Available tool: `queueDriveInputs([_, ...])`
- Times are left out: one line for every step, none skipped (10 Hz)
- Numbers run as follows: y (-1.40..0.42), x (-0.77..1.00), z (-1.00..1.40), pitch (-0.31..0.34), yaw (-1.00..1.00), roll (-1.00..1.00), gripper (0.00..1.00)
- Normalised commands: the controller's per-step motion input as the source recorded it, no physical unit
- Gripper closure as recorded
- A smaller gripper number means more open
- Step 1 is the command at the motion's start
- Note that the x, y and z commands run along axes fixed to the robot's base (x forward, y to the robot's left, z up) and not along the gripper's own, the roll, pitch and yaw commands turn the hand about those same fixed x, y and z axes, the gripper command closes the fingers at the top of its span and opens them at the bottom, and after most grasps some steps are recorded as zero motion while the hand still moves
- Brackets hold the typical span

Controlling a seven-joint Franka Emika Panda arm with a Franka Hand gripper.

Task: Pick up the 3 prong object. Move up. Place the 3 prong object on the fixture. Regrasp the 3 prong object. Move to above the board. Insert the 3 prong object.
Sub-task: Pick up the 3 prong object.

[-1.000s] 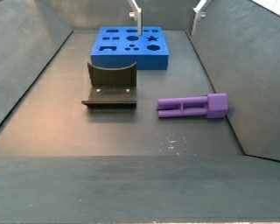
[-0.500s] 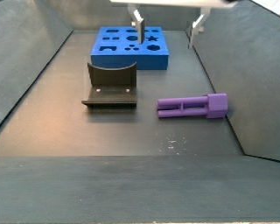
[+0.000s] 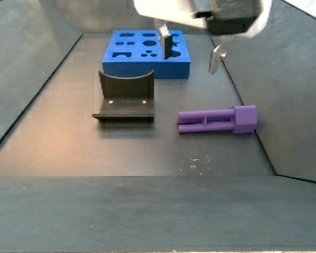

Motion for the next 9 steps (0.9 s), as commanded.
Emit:
queueDriveInputs([0.0,0.0,-0.19,-0.147,-0.89,-0.14,0.0])
queueDriveInputs([0.05,0.0,-0.15,-0.163,-0.74,-0.16,0.0])
queueDriveInputs([0.2,0.02,-0.16,-0.123,-0.62,-0.16,0.0])
queueDriveInputs([0.19,0.01,-0.18,-0.107,-0.63,-0.15,0.0])
queueDriveInputs([0.01,0.02,-0.25,-0.036,-0.94,-0.03,0.0])
queueDriveInputs([0.0,0.0,-0.31,-0.003,-1.0,0.0,0.0])
queueDriveInputs([0.0,0.0,-0.29,-0.024,-1.0,0.0,0.0])
queueDriveInputs([0.0,-0.04,-0.33,-0.004,-0.98,0.0,0.0])
queueDriveInputs([0.13,-0.11,-0.34,-0.007,-0.78,-0.02,0.0])
